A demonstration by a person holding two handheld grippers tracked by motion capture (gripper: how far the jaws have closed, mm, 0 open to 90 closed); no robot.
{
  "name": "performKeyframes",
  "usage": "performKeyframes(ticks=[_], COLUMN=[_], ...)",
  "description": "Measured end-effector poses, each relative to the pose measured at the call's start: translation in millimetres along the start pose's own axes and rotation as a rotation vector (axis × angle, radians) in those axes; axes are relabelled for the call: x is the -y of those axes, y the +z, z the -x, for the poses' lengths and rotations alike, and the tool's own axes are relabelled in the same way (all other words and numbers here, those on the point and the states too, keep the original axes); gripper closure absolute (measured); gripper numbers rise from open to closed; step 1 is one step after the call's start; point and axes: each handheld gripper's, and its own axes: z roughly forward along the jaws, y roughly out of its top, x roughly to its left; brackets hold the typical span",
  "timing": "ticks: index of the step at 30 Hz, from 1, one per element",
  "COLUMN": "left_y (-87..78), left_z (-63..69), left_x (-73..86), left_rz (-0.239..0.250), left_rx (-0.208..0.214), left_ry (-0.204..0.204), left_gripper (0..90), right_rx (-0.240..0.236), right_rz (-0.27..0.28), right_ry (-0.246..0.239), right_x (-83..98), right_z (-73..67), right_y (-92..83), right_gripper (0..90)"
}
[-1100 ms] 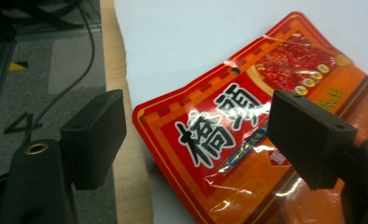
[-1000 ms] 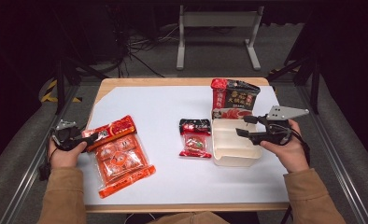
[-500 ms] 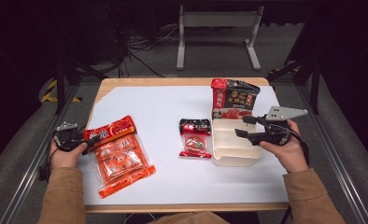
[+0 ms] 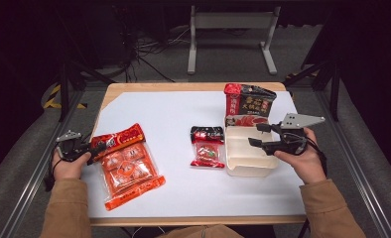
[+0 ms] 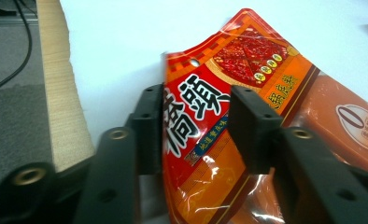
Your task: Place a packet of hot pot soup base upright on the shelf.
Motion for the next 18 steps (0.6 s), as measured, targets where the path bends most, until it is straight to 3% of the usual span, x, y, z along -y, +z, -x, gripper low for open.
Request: performKeyframes(ticks=[6,9,12,14,18], left_y=[-1.6,-0.8,3.9,5.9,5.5], left_z=[1.1,1.7,4.4,7.6,6.8], left_x=[0.4,1.2,1.0,0.7,0.6], left_rz=[0.003,-0.020,-0.063,-0.078,-0.077], left_rx=[0.012,0.028,-0.004,-0.027,-0.022], left_ry=[-0.009,-0.011,0.019,0.018,0.016], left_gripper=[72.4,79.6,80.6,83.3,89.3], right_rx=[-0.003,-0.005,-0.006,-0.009,-0.012], right_rz=[-0.003,-0.004,-0.004,-0.005,-0.008], right_ry=[-0.004,-0.005,-0.006,-0.007,-0.008], right_x=[-0.1,0.0,0.1,0.3,0.3], right_z=[-0.8,-1.2,-1.6,-1.8,-2.4], right_y=[1.4,2.0,2.6,3.4,4.1], right_gripper=[37.3,37.2,37.1,37.1,37.0])
